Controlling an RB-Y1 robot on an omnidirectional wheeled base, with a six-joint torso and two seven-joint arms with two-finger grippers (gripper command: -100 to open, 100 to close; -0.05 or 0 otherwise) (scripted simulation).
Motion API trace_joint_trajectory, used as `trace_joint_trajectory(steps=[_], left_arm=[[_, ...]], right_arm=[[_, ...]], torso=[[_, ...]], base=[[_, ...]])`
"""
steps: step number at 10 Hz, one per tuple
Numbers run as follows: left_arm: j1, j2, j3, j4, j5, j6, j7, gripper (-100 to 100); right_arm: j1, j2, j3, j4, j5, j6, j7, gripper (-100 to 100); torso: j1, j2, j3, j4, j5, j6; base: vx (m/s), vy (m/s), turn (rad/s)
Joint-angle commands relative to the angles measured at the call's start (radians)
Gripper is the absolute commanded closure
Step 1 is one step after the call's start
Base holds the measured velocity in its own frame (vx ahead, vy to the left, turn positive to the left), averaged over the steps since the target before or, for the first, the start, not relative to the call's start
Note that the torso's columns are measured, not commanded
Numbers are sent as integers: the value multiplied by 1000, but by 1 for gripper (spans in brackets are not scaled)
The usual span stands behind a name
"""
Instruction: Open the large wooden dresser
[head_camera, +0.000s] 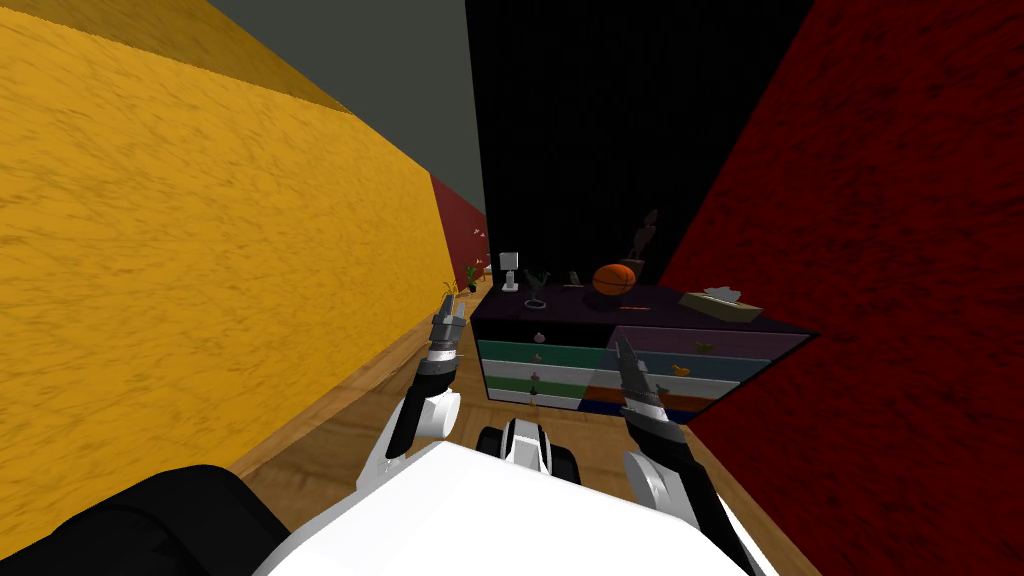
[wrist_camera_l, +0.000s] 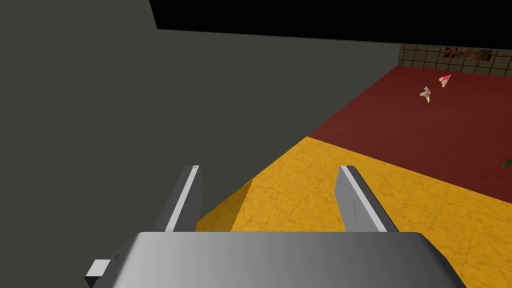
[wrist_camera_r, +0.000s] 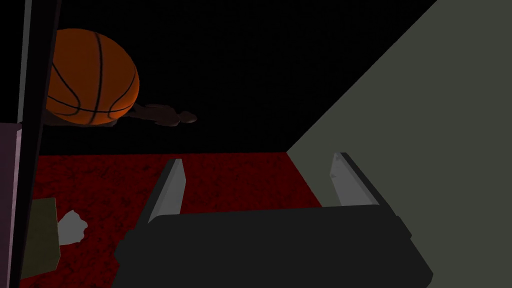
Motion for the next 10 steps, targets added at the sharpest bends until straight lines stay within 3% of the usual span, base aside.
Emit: trace_joint_trajectory(steps=[1,3,4,6,7,9,10], left_arm=[[0,0,0,0,0,0,0,0],[0,0,0,0,0,0,0,0],[0,0,0,0,0,0,0,0],[0,0,0,0,0,0,0,0],[0,0,0,0,0,0,0,0],[0,0,0,0,0,0,0,0],[0,0,0,0,0,0,0,0]], right_arm=[[-17,-9,8,50,-13,-25,69,-100],[-17,-9,8,50,-13,-25,106,-100],[-34,-16,16,97,-26,-46,143,-100],[-34,-16,16,97,-26,-46,186,-100],[-53,-21,23,146,-38,-69,222,-100],[-53,-21,23,147,-38,-69,270,-100],[-72,-25,31,194,-50,-93,303,-100]], torso=[[0,0,0,0,0,0],[0,0,0,0,0,0],[0,0,0,0,0,0],[0,0,0,0,0,0],[0,0,0,0,0,0],[0,0,0,0,0,0],[0,-1,0,0,0,0]], base=[[-18,7,-18],[-16,5,-7],[-18,7,-20],[-15,6,-6],[-23,5,-20],[-14,8,-6],[-17,17,-19]])
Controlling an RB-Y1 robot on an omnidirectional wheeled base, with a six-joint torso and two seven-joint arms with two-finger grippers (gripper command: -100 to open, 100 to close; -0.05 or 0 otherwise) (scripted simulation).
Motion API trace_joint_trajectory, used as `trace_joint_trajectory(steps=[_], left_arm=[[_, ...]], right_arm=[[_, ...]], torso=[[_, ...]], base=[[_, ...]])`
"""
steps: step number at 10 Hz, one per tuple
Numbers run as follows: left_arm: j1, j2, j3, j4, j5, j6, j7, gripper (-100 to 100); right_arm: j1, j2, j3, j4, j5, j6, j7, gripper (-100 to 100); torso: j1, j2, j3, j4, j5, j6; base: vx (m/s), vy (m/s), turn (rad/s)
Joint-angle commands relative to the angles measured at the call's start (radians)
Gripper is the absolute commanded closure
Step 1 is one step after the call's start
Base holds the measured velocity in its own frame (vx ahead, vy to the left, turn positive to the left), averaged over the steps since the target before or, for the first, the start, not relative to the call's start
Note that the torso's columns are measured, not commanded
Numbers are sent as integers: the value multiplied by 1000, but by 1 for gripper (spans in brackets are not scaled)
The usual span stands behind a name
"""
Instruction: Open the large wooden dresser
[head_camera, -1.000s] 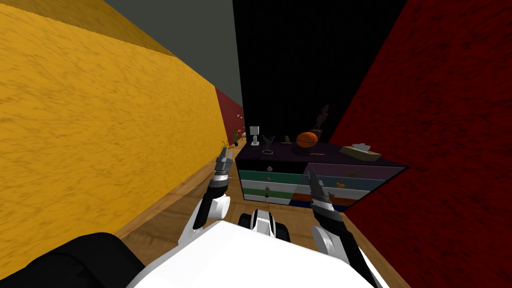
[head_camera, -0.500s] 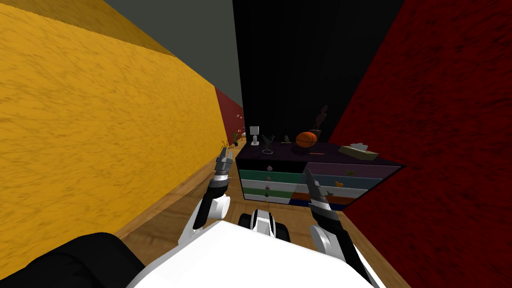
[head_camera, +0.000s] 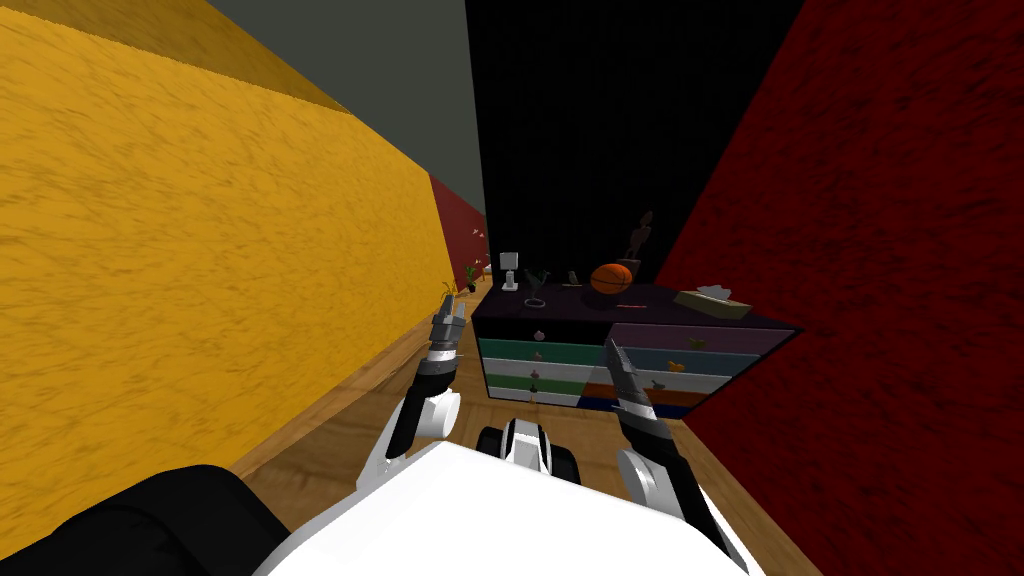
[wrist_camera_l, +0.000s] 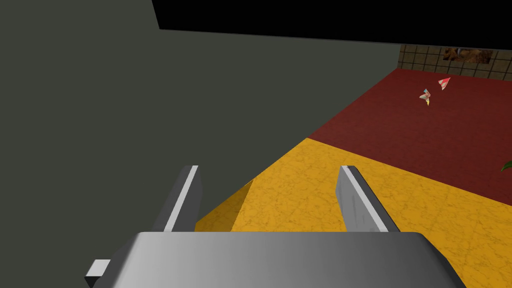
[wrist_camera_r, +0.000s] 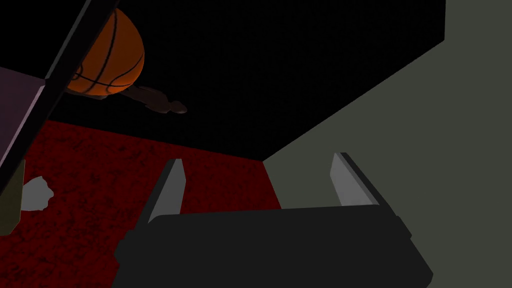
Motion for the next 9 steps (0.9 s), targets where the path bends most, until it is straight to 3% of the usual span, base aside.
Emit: trace_joint_trajectory(steps=[1,2,3,5,6,8,9], left_arm=[[0,0,0,0,0,0,0,0],[0,0,0,0,0,0,0,0],[0,0,0,0,0,0,0,0],[0,0,0,0,0,0,0,0],[0,0,0,0,0,0,0,0],[0,0,0,0,0,0,0,0],[0,0,0,0,0,0,0,0]], right_arm=[[-22,-4,8,55,-12,-24,78,-100],[-22,-4,8,55,-12,-24,103,-100],[-41,-6,16,102,-23,-48,133,-100],[-41,-6,16,109,-23,-48,190,-100],[-62,-9,25,155,-34,-73,220,-100],[-62,-9,25,163,-34,-73,274,-100],[-83,-10,33,211,-44,-98,303,-100]], torso=[[0,0,0,0,0,0],[0,1,0,0,0,0],[-1,0,0,0,0,0],[0,1,0,0,0,0],[0,0,0,0,0,0],[0,1,0,0,0,0],[0,0,0,0,0,0]], base=[[-19,15,-11],[-8,4,-1],[-13,10,-18],[-12,8,-6],[-14,12,-18],[-11,12,-6],[-13,13,-17]])
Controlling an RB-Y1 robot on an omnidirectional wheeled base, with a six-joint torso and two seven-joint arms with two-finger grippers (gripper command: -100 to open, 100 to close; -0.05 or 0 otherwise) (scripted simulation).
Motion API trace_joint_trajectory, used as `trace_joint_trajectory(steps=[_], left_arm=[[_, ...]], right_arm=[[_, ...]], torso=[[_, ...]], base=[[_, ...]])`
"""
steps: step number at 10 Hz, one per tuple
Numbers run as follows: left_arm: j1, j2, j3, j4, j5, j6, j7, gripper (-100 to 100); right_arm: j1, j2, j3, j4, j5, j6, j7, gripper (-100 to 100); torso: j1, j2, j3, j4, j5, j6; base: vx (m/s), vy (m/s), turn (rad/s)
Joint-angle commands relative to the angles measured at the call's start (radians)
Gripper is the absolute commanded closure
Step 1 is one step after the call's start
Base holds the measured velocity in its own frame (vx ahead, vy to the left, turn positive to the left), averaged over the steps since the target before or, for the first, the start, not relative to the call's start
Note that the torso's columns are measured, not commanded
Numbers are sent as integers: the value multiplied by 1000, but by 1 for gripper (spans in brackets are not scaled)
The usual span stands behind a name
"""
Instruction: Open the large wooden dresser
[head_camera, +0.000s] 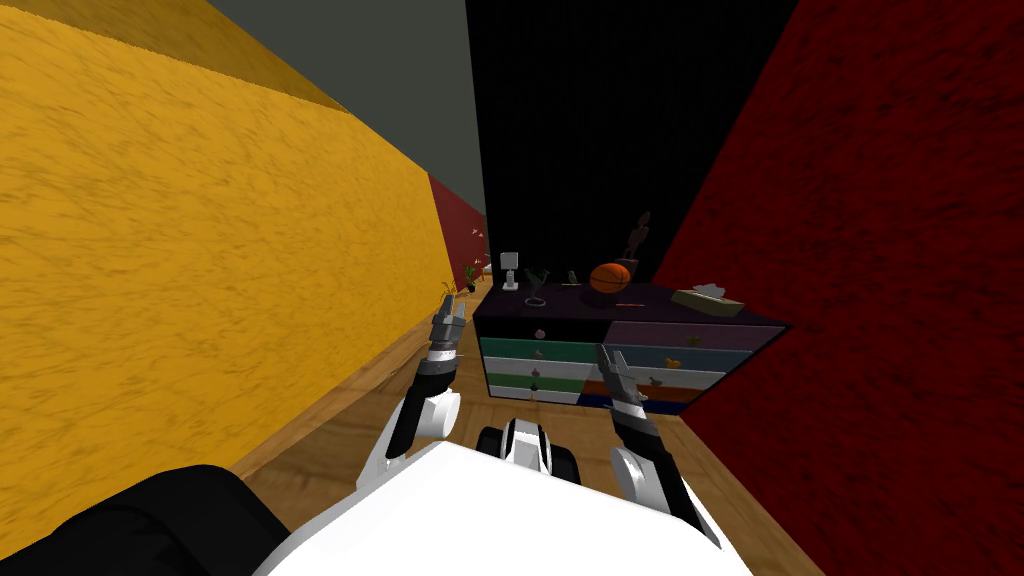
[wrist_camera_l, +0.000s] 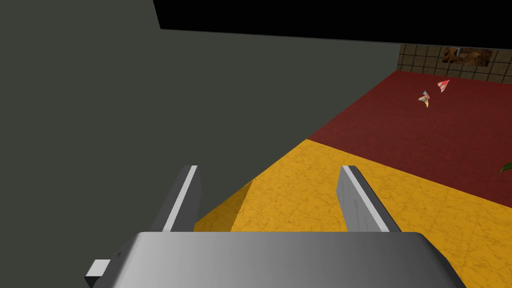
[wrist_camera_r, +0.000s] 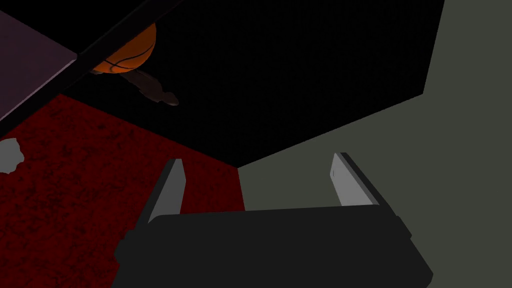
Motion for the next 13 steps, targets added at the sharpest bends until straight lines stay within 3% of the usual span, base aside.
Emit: trace_joint_trajectory(steps=[1,3,4,6,7,9,10,12,13], left_arm=[[0,0,0,0,0,0,0,0],[0,0,0,0,0,0,0,0],[0,0,0,0,0,0,0,0],[0,0,0,0,0,0,0,0],[0,0,0,0,0,0,0,0],[0,0,0,0,0,0,0,0],[0,0,0,0,0,0,0,0],[0,0,0,0,0,0,0,0],[0,0,0,0,0,0,0,0]], right_arm=[[-22,-1,9,57,-10,-25,79,-100],[-22,-1,9,57,-10,-25,114,-100],[-42,-2,17,106,-19,-50,155,-100],[-42,-2,17,112,-19,-50,202,-100],[-63,-3,26,158,-27,-74,236,-100],[-63,-3,26,167,-27,-74,290,-100],[-84,-4,34,212,-33,-99,321,-100],[-84,-4,34,221,-33,-99,376,-100],[-105,-4,42,266,-39,-123,404,-100]], torso=[[0,0,0,0,0,0],[0,0,0,0,0,0],[0,0,0,0,0,0],[0,0,0,0,0,0],[0,0,0,0,0,0],[0,0,0,0,0,0],[0,0,0,0,0,0],[0,0,0,0,0,0],[0,0,0,0,0,0]], base=[[-11,17,-10],[-2,5,-1],[-9,13,-16],[-8,13,-6],[-8,20,-12],[-4,15,-5],[-1,19,-14],[-3,16,-3],[-3,18,-11]])
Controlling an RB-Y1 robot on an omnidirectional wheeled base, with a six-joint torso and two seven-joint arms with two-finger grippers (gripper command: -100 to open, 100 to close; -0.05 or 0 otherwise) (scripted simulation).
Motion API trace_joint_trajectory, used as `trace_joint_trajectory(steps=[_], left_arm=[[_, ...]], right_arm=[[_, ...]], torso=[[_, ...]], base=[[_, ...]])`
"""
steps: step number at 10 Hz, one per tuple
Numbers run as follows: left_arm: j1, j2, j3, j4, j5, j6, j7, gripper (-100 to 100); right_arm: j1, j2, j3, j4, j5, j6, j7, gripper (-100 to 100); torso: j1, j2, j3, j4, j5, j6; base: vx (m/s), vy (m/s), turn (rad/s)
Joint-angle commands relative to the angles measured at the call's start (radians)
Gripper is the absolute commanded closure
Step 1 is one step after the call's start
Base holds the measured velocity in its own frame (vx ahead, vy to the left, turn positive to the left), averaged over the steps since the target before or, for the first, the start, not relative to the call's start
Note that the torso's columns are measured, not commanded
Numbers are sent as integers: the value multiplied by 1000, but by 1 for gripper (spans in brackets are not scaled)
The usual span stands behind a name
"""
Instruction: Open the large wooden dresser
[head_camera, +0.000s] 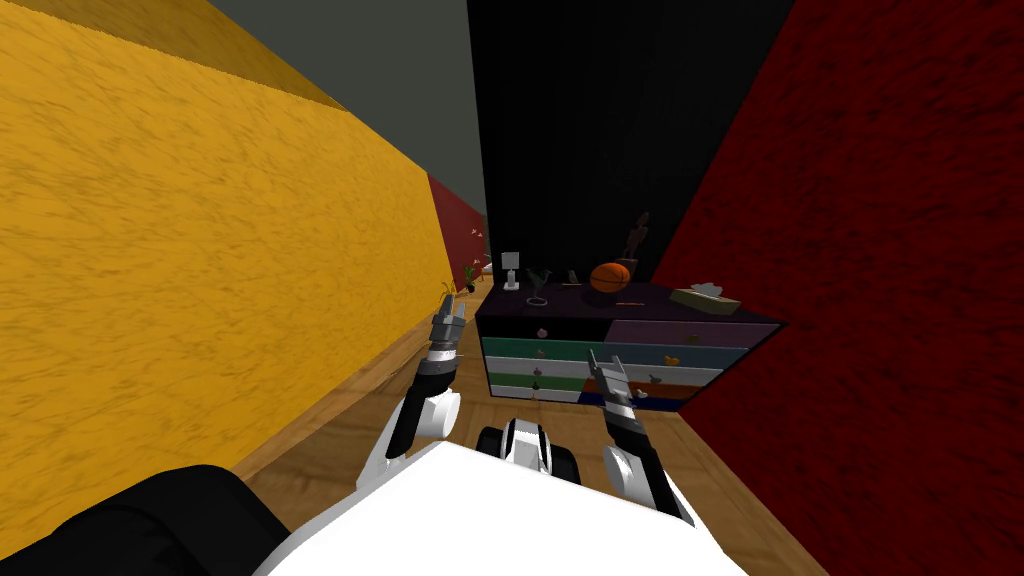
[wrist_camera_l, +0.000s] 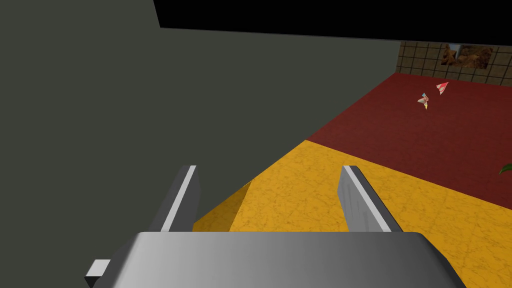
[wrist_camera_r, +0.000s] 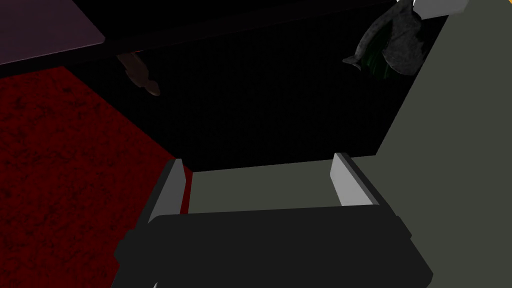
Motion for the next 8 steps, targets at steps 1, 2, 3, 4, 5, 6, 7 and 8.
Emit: trace_joint_trajectory(steps=[1,2,3,4,5,6,7,8], left_arm=[[0,0,0,0,0,0,0,0],[0,0,0,0,0,0,0,0],[0,0,0,0,0,0,0,0],[0,0,0,0,0,0,0,0],[0,0,0,0,0,0,0,0],[0,0,0,0,0,0,0,0],[0,0,0,0,0,0,0,0],[0,0,0,0,0,0,0,0]], right_arm=[[-22,1,9,58,-5,-26,77,-100],[-22,1,9,58,-5,-26,105,-100],[-42,1,17,105,-10,-50,134,-100],[-42,1,17,110,-10,-50,163,-100],[-42,1,17,110,-10,-50,190,-100],[-62,1,25,156,-13,-73,219,-100],[-62,1,25,161,-13,-73,248,-100],[-62,1,25,161,-13,-73,271,-100]], torso=[[0,0,0,0,0,0],[1,0,0,0,0,0],[0,0,0,0,0,0],[1,-1,0,0,0,0],[1,0,0,0,0,0],[0,0,0,0,0,0],[0,0,0,0,0,0],[0,0,0,0,0,0]], base=[[-2,22,-6],[-2,12,0],[3,27,-7],[3,28,-6],[0,11,-2],[5,20,-6],[5,23,-3],[1,12,0]])
